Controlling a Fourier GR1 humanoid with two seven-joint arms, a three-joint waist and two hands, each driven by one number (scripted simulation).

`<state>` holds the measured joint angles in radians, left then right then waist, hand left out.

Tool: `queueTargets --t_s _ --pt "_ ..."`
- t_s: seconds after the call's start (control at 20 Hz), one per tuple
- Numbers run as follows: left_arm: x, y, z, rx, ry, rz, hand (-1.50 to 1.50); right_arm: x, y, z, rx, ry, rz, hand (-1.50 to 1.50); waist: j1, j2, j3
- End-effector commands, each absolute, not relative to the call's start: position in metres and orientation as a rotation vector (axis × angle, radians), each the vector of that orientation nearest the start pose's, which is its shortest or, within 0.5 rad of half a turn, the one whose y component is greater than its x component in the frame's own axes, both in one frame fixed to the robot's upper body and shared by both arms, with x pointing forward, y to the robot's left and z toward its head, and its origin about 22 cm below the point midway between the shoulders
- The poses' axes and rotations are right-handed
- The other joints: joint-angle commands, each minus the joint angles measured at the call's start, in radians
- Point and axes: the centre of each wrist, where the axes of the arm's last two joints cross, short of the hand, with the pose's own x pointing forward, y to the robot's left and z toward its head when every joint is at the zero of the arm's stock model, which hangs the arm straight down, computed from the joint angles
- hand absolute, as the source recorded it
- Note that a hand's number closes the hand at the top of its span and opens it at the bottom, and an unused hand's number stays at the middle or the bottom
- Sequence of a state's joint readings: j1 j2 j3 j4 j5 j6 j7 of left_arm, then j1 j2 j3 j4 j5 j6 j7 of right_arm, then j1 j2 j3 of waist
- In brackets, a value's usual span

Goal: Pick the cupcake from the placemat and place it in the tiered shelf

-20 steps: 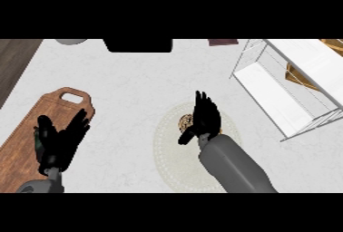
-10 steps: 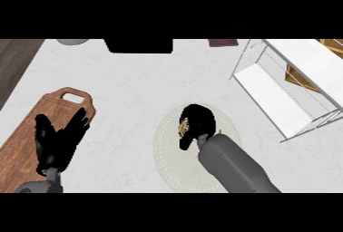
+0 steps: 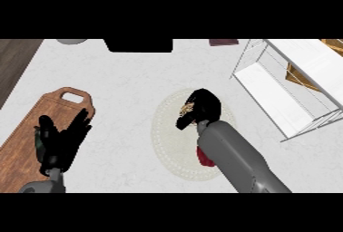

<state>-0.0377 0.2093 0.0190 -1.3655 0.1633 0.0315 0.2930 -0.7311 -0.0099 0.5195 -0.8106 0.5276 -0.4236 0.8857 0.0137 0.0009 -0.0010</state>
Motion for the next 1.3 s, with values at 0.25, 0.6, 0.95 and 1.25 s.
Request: queueTargets --t_s 0.25,0.6,0.95,1.25 --pt "0.254 0.295 -0.031 0.098 -1.102 0.030 0.00 0.403 -0.037 0.090 -1.058 -0.991 0.106 1.50 -0.005 -0.003 -0.003" --pt "0.244 0.300 -0.024 0.128 -1.104 0.044 0.00 0.430 -0.025 0.187 -1.311 -1.059 0.013 1.50 -0.018 -0.025 -0.003" --pt "0.232 0.318 -0.035 0.121 -1.080 0.071 0.00 0.443 -0.031 0.254 -1.433 -1.039 -0.019 1.50 -0.041 -0.025 -0.003" --pt "0.230 0.301 -0.033 0.097 -1.088 0.072 0.00 0.450 -0.058 0.308 -1.460 -1.014 -0.128 1.50 -0.036 -0.024 0.000"
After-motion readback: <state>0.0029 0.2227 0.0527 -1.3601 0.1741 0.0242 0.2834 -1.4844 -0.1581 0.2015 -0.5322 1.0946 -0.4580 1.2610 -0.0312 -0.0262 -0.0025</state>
